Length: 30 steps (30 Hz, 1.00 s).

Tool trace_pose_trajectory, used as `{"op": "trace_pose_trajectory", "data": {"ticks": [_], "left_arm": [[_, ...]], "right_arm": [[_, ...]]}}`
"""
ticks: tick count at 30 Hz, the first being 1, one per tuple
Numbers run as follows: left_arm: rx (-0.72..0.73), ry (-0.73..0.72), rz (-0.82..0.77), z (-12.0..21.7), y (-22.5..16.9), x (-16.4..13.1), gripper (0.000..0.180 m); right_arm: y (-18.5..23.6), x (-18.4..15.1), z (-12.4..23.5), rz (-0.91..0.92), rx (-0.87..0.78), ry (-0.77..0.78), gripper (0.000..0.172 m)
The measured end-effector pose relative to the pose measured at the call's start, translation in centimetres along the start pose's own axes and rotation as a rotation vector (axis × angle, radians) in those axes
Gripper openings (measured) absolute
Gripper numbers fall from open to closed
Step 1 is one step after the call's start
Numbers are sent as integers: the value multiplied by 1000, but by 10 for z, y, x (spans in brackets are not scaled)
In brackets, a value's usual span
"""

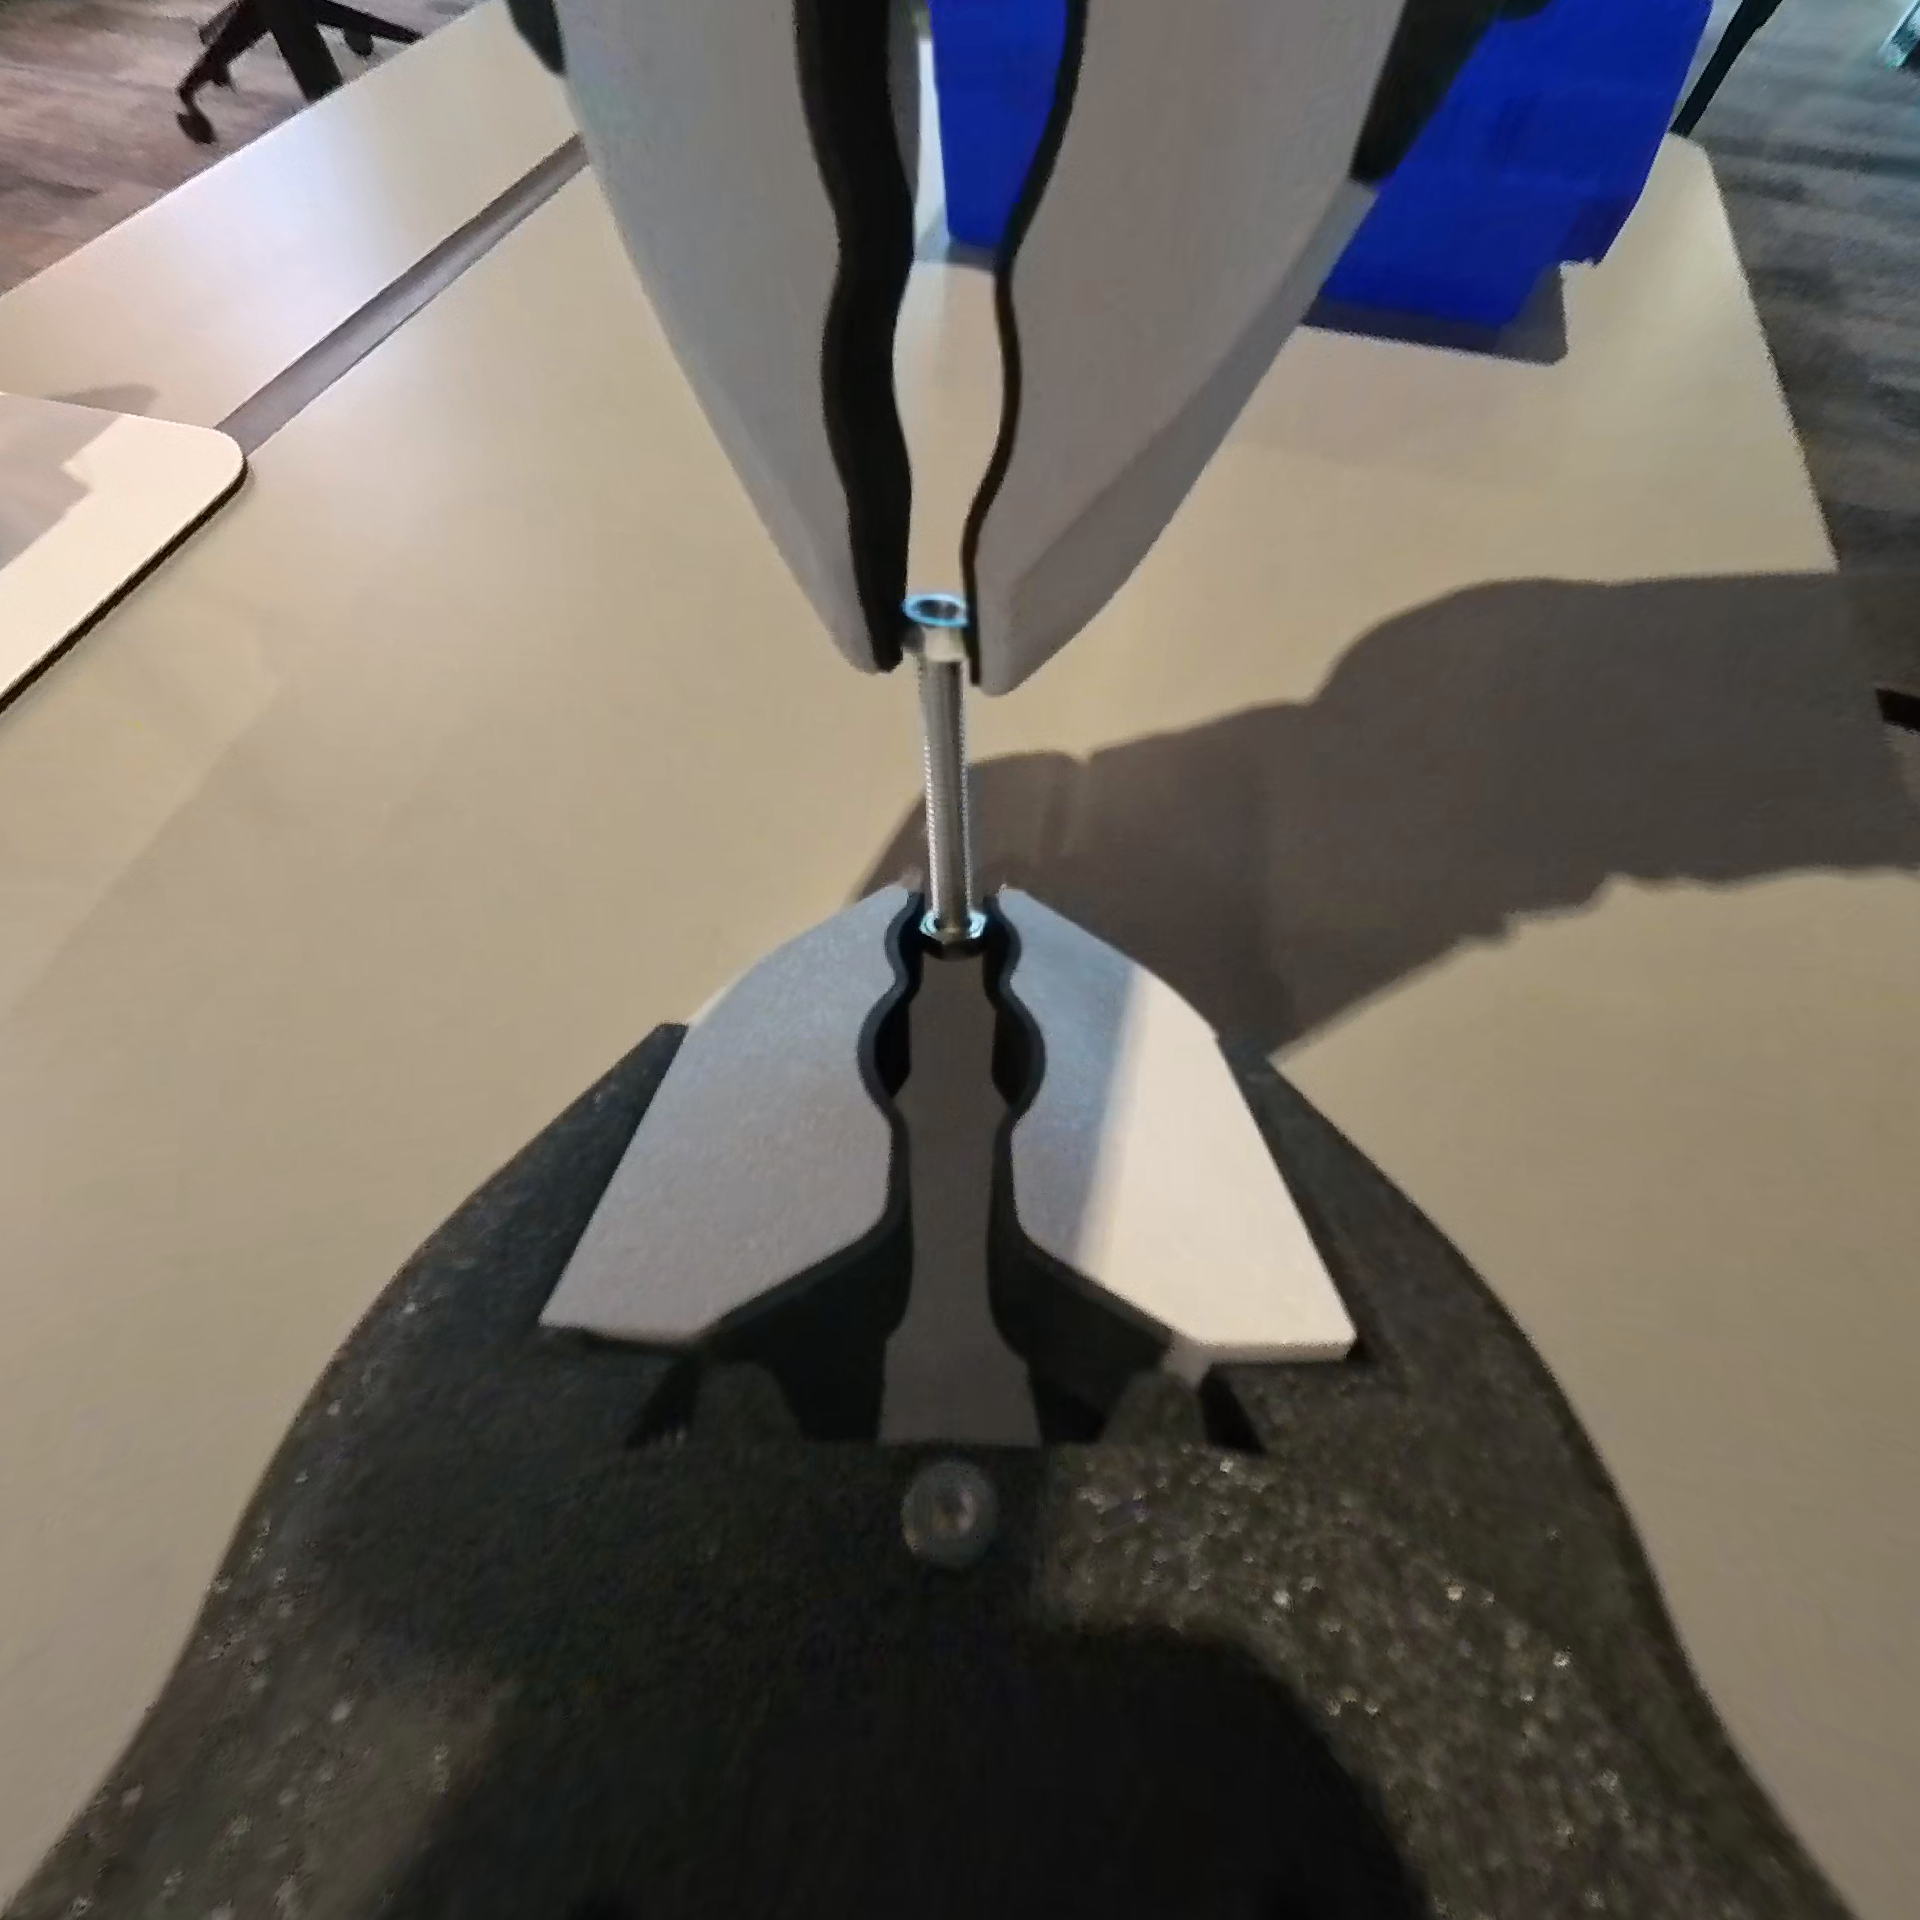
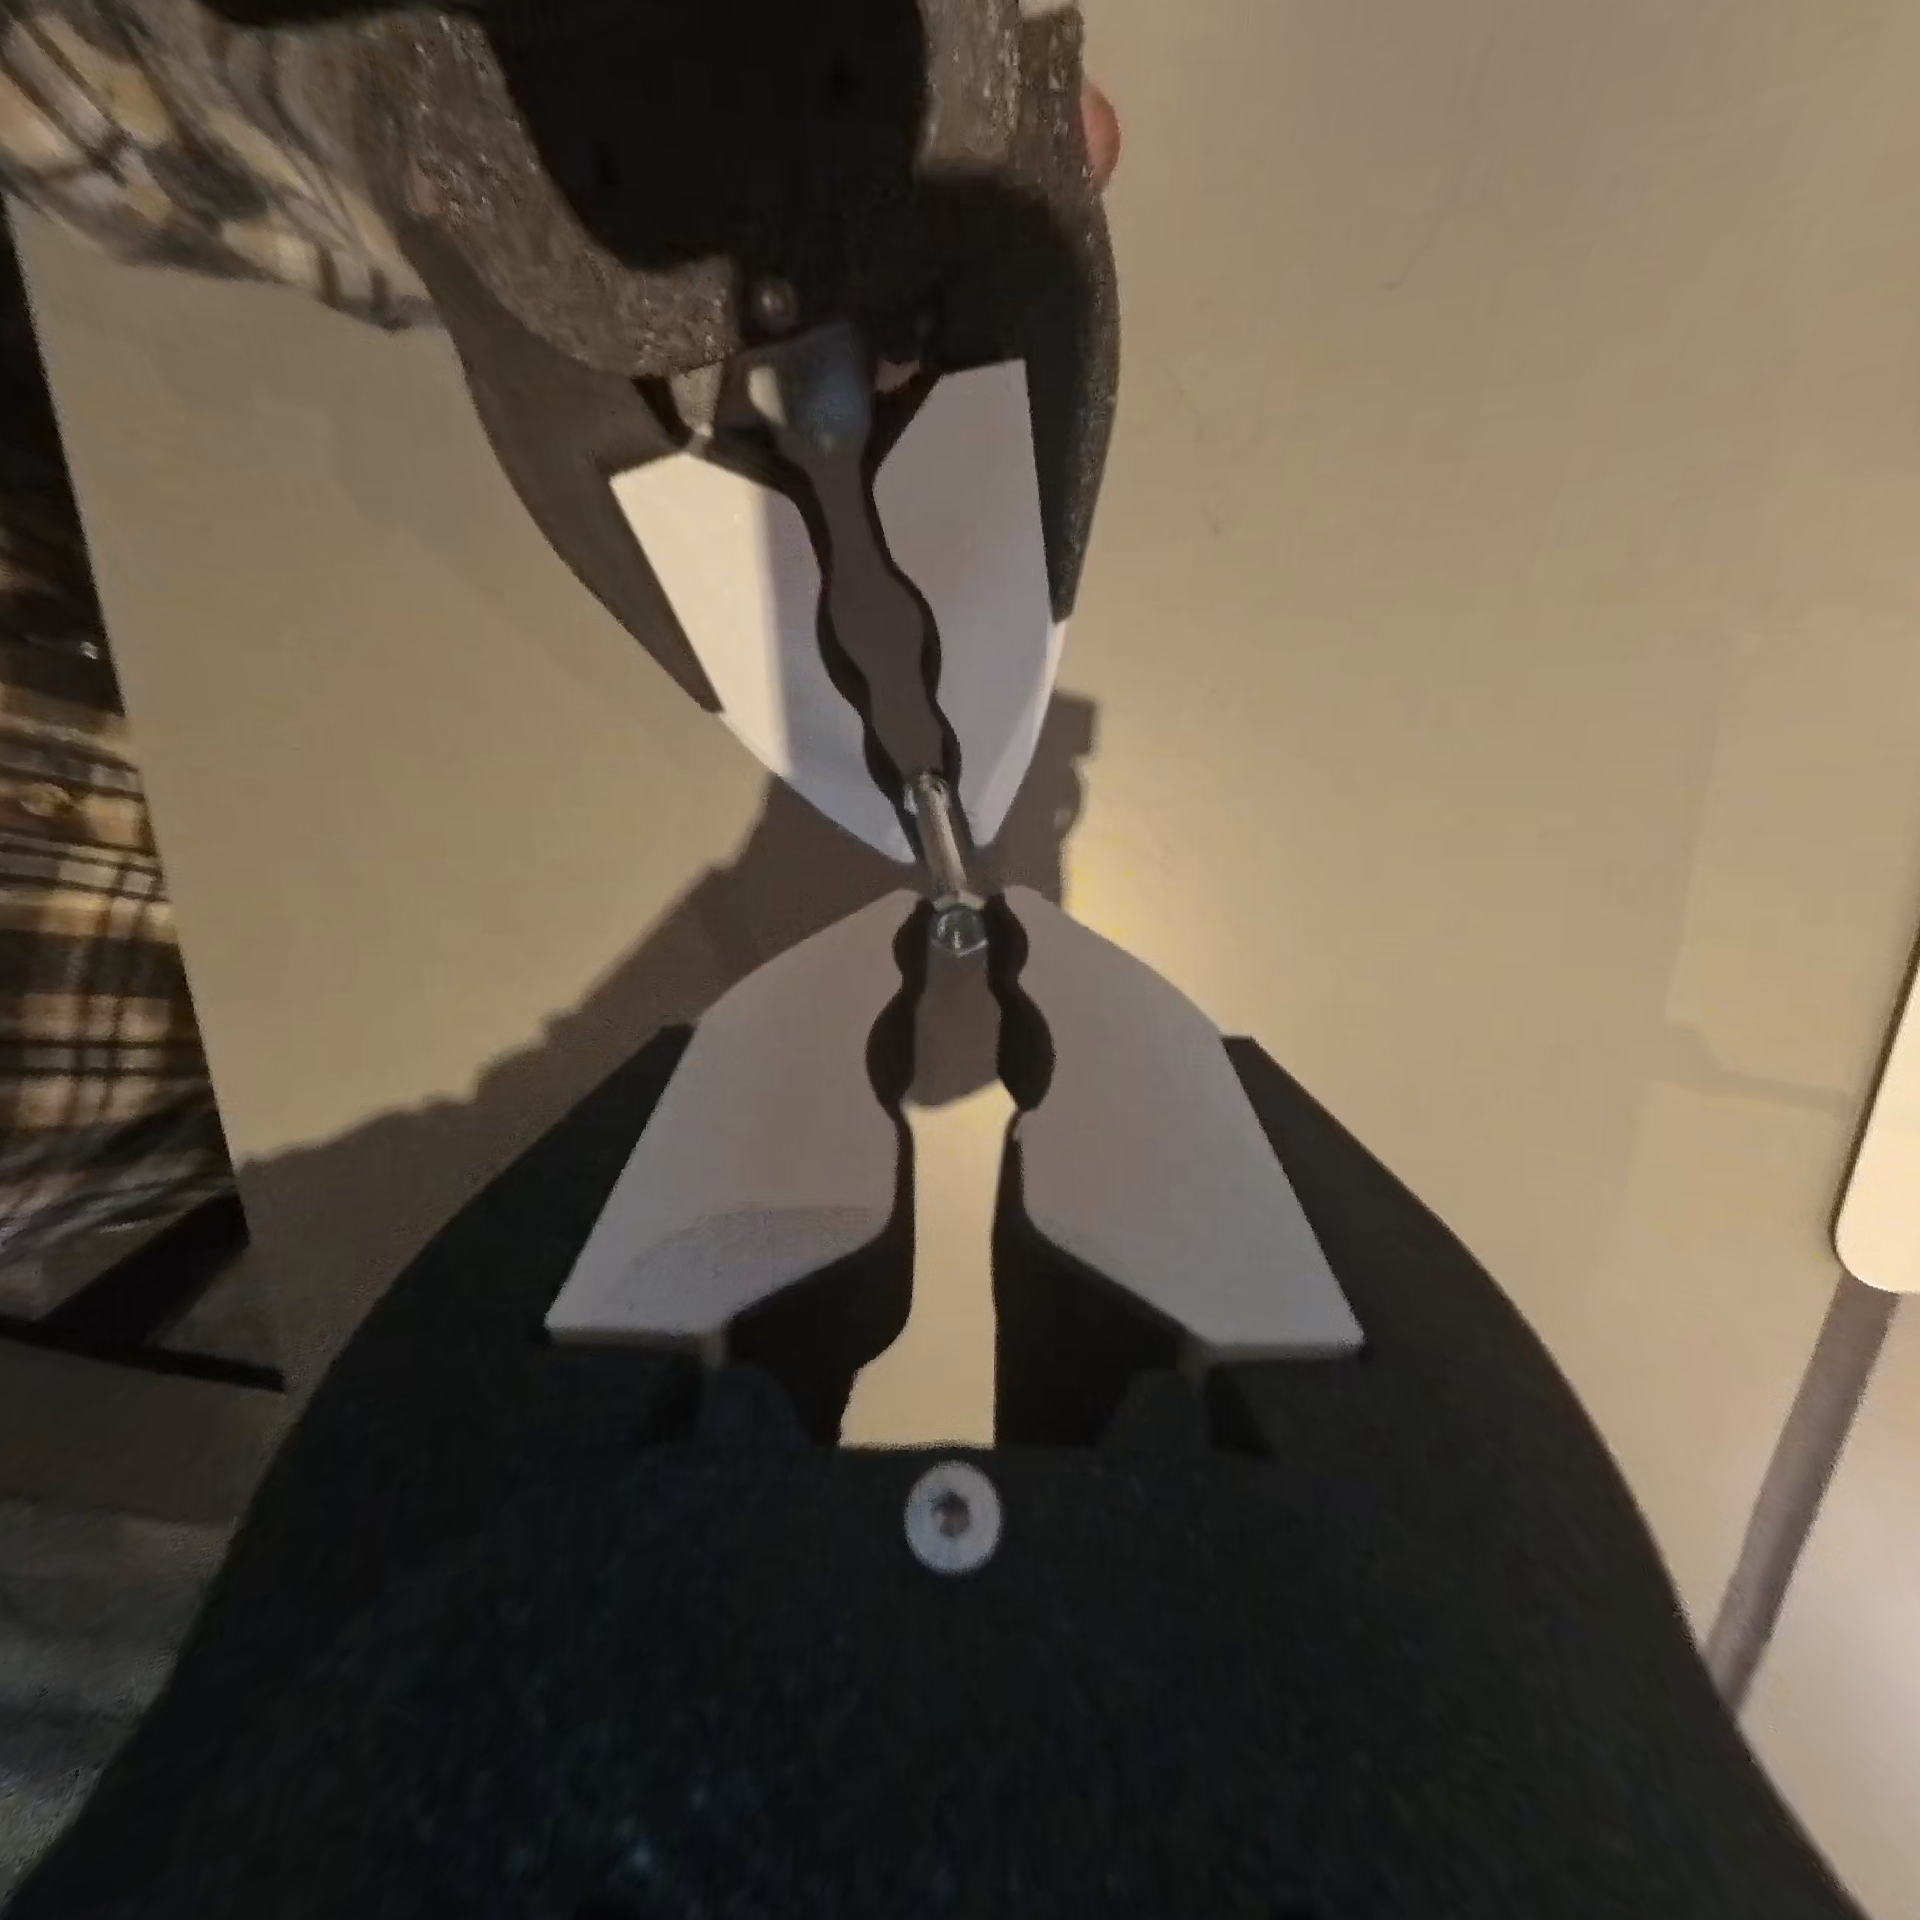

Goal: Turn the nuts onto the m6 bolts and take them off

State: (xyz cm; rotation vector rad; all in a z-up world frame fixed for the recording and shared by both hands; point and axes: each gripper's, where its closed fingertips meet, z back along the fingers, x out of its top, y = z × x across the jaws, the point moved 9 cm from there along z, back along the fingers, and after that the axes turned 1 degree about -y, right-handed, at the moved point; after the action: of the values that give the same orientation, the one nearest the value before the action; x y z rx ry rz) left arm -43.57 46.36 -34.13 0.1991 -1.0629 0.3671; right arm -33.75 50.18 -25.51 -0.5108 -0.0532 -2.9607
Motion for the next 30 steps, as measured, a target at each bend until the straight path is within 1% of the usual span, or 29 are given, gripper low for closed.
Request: {"op": "trace_pose_trajectory", "data": {"ticks": [2,6,9,11,14,16,19,25,27,30], "left_arm": [[8,20,-12,-2,-1,-1,10],[11,21,-6,-1,1,-2,10],[16,-4,18,3,7,-4,10],[14,-39,38,7,11,-4,10],[8,-89,50,13,14,-3,10],[9,-117,38,15,14,-2,10],[10,-154,35,18,15,-1,10],[3,-221,47,23,18,-1,10],[-2,-237,49,23,19,-1,10],[-8,-250,64,22,20,-3,10]], "right_arm": [[0,-2,-1,0,-3,7,10],[-3,-9,4,-47,15,-49,10],[-4,-27,3,-93,11,-67,10],[-5,-46,-15,-130,23,-27,10],[-2,-70,-53,-138,53,95,10],[0,-76,-71,-116,52,147,10],[1,-78,-86,-92,55,164,10],[-1,-81,-88,-95,63,49,11],[-1,-84,-88,-105,62,-13,17],[1,-92,-88,-123,58,-125,21]]}}
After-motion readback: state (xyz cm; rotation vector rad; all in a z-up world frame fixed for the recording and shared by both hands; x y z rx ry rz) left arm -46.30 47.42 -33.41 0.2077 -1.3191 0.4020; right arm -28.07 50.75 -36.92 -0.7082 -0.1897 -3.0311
